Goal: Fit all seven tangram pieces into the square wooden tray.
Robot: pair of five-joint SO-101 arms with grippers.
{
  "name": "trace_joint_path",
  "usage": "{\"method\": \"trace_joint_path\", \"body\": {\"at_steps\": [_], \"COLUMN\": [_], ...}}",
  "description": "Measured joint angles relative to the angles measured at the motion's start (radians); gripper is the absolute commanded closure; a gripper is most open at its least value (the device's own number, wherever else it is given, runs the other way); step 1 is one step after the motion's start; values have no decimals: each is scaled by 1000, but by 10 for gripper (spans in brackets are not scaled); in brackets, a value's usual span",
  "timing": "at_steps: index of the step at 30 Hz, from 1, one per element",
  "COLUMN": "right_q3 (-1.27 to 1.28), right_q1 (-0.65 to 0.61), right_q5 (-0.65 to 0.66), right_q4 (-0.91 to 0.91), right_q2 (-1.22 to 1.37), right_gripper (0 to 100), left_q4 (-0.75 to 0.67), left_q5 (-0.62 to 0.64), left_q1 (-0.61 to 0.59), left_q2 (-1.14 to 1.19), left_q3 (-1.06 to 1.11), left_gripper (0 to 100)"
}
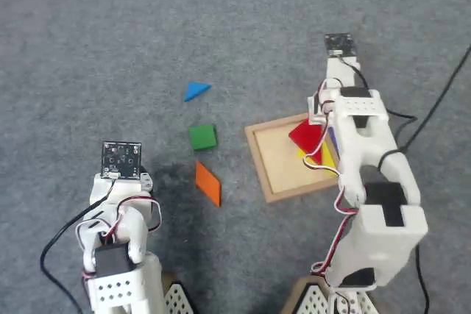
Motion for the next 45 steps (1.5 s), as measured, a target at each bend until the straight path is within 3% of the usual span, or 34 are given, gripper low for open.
{"method": "trace_joint_path", "body": {"at_steps": [18, 26, 36, 45], "right_q3": [8, 232, 288, 126], "right_q1": [-115, -259, -110, -57], "right_q5": [9, 54, -49, -49], "right_q4": [0, -46, -140, -100], "right_q2": [-15, -184, -324, -98], "right_gripper": [990, 990, 990, 990], "left_q4": [0, 0, 2, 17], "left_q5": [0, 0, 0, 0], "left_q1": [0, 29, 29, 29], "left_q2": [0, 0, 0, 0], "left_q3": [0, 0, 0, 0], "left_gripper": [985, 985, 985, 985]}}
